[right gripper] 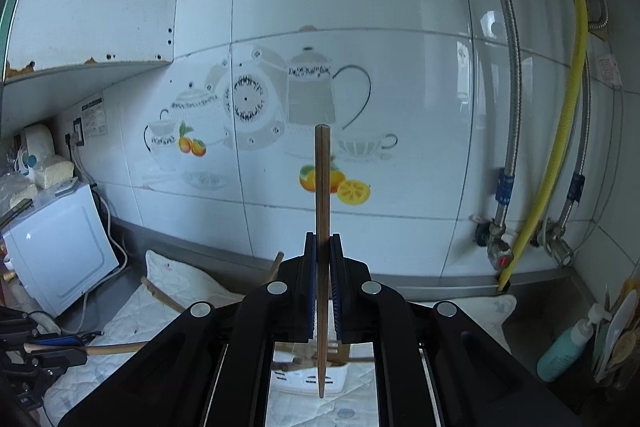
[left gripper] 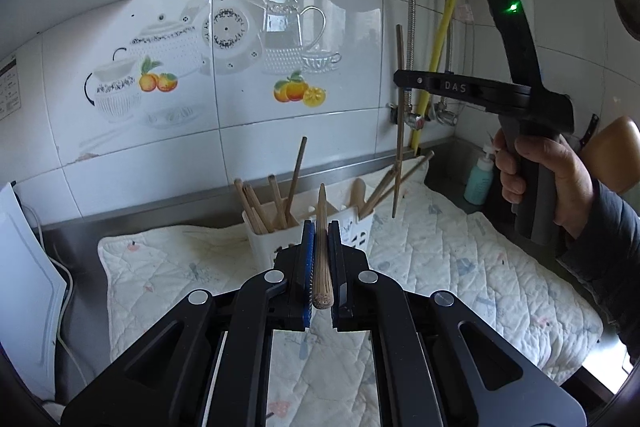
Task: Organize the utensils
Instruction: 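Lift both chopsticks and carry both tools over the white holder, then lower both chopsticks into the holder and open the right tool while the left tool opens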
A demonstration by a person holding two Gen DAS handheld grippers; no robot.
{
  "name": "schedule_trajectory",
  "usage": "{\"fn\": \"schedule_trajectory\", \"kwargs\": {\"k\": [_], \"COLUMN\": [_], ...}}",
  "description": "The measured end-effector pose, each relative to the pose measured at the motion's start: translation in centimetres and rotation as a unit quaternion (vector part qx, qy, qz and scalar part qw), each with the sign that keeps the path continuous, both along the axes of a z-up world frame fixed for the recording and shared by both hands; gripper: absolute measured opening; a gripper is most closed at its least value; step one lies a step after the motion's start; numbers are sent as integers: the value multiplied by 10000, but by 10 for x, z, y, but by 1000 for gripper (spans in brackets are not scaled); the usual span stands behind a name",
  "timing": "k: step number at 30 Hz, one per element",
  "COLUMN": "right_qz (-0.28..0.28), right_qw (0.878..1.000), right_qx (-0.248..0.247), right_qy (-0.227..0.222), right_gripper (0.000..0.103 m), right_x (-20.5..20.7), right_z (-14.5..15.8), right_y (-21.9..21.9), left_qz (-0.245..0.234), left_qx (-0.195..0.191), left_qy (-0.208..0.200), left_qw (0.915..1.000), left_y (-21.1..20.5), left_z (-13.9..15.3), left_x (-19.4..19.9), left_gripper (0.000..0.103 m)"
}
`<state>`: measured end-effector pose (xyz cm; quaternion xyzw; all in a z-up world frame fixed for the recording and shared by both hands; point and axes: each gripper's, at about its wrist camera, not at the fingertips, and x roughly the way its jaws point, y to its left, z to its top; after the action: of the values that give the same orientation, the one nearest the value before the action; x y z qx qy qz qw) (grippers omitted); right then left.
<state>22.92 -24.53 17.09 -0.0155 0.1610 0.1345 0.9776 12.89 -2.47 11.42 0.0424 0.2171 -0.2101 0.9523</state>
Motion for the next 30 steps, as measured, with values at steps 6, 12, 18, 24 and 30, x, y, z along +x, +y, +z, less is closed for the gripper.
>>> {"fn": "schedule_trajectory", "kwargs": {"k": [6,12,18,24,30], "right_qz": [-152,-220,-240,-212,-209], "right_qw": [9992,9984,9983,9991,9993], "right_qx": [-113,16,320,320,322], "right_qy": [-356,-521,-417,-175,-4], "right_gripper": [7,7,7,6,7], "right_x": [5,25,46,60,66], "right_z": [28,32,4,-28,-49], "right_y": [-2,-5,-8,-8,-9], "left_qz": [82,152,45,86,126], "left_qx": [179,498,889,1208,1370], "left_qy": [179,590,870,1090,1334], "left_qw": [9996,9969,9922,9866,9815], "left_y": [4,4,-6,-13,-16], "left_z": [12,21,34,40,45], "left_x": [19,43,62,74,81], "left_gripper": [5,5,5,5,5]}}
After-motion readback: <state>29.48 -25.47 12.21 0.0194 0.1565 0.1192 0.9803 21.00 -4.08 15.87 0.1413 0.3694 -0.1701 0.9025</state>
